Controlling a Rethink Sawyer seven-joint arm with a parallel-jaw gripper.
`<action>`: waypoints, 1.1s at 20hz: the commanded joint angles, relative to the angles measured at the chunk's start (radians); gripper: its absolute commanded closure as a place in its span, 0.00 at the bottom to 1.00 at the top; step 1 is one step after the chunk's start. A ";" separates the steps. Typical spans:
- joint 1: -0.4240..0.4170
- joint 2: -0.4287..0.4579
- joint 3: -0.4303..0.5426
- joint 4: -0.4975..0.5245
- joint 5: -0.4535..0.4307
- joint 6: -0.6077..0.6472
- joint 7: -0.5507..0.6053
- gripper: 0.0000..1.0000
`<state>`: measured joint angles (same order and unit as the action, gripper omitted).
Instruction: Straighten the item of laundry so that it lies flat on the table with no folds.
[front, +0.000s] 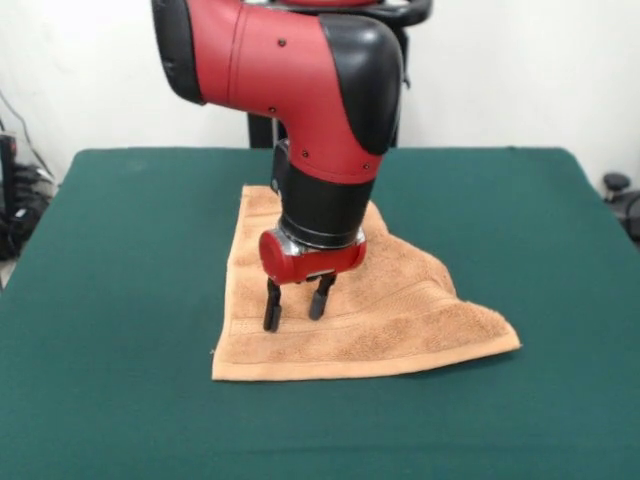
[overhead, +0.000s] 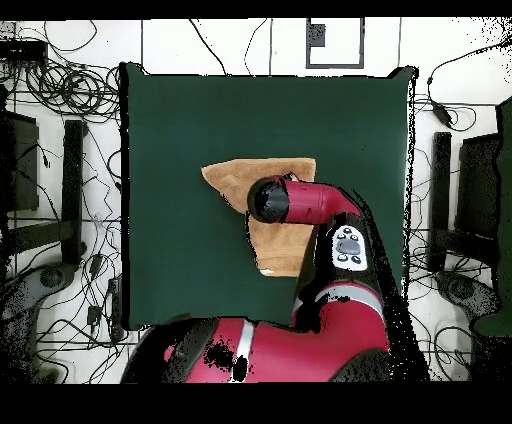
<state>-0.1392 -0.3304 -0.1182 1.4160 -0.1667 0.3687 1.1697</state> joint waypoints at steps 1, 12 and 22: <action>-0.012 0.199 -0.046 -0.137 -0.090 -0.104 0.128 0.00; -0.091 0.193 -0.024 -0.146 -0.176 -0.167 0.079 0.00; -0.220 0.176 0.086 -0.158 -0.310 -0.159 -0.049 0.00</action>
<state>-0.2841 -0.3067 -0.1024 1.3005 -0.3253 0.3083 1.1697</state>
